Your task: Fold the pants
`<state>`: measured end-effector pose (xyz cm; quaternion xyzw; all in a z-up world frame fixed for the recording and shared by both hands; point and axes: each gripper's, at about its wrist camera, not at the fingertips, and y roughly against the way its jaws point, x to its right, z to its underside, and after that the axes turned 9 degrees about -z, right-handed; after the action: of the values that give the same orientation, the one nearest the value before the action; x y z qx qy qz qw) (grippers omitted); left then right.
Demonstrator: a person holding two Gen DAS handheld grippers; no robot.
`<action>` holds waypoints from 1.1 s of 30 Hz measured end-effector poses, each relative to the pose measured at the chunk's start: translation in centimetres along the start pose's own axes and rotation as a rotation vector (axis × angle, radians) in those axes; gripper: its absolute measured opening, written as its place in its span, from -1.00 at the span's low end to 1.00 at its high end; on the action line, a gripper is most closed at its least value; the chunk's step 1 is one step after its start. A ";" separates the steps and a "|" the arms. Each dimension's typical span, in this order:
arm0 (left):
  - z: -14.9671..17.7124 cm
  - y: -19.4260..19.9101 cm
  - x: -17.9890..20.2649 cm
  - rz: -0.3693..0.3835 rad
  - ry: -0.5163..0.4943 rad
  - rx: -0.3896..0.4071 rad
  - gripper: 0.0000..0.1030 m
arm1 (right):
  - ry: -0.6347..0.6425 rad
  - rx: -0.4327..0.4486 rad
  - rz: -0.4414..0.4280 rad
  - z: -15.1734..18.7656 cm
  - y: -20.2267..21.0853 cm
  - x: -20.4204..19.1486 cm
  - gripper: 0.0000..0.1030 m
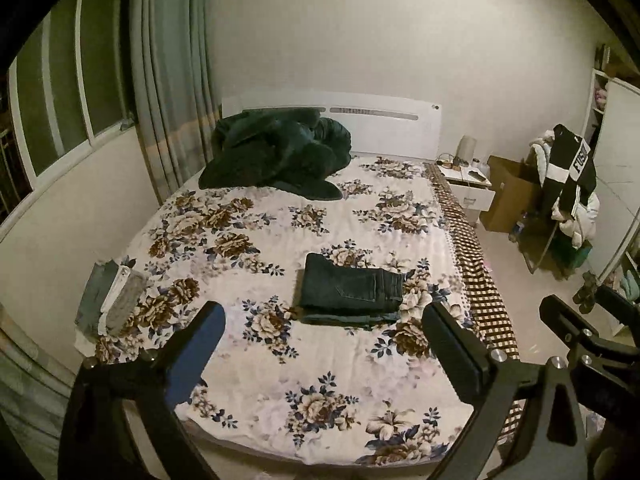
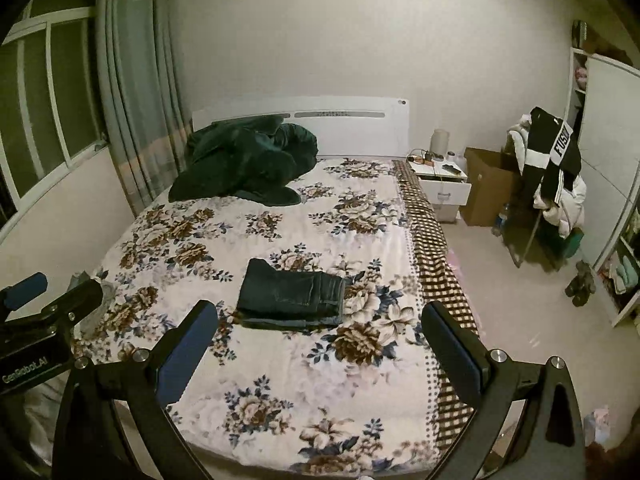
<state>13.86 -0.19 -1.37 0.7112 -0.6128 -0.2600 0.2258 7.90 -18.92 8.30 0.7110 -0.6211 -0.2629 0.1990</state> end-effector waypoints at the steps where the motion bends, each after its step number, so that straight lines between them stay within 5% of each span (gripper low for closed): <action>1: 0.1 0.3 -0.3 0.001 -0.002 0.006 0.96 | -0.005 0.005 0.002 0.1 0.9 -0.3 1.00; 9: 1.1 1.9 -1.0 -0.009 -0.007 0.016 0.96 | -0.012 0.014 0.016 0.2 3.8 -1.7 1.00; 33: 1.0 3.3 -1.9 -0.032 -0.002 0.039 0.96 | 0.009 0.000 -0.013 -0.8 2.3 -2.1 1.00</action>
<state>10.56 1.22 0.15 0.7251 -0.6063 -0.2524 0.2072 6.42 -17.17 10.57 0.7161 -0.6157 -0.2608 0.2001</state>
